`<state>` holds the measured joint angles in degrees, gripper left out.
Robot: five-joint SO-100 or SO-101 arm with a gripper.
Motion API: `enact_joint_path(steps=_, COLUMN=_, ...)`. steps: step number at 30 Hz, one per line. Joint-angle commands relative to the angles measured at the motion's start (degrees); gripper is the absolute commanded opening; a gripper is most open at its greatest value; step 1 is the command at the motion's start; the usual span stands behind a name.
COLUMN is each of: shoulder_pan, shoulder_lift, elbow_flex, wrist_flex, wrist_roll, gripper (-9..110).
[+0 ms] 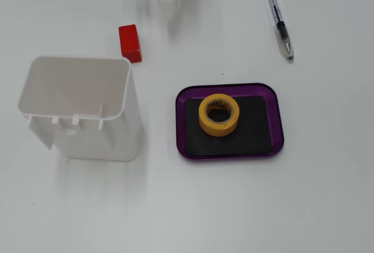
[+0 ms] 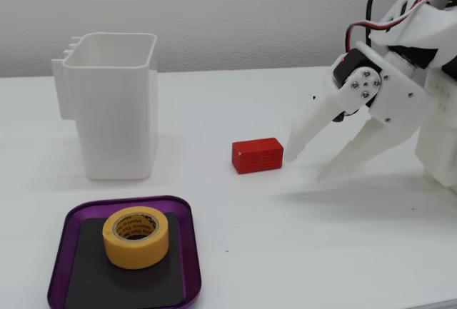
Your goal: Pick up the yellow tape and place it in the box.
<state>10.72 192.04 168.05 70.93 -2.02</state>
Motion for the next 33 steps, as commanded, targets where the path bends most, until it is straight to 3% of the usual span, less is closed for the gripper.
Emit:
enact_joint_path(steps=1, shoulder_pan=-0.4, shoulder_lift=3.1, elbow_flex=4.3, wrist_flex=-0.4, wrist_roll=0.6, gripper=12)
enact_joint_path(steps=7, shoulder_pan=-0.4, shoulder_lift=3.1, elbow_flex=7.6, wrist_flex=0.4, wrist_roll=1.2, gripper=11)
enact_joint_path(steps=11, shoulder_pan=-0.4, shoulder_lift=3.1, elbow_flex=7.6, wrist_flex=0.4, wrist_roll=0.9, gripper=-2)
enact_joint_path(steps=33, shoulder_pan=0.2, shoulder_lift=3.1, elbow_flex=7.6, wrist_flex=0.0, wrist_roll=1.3, gripper=0)
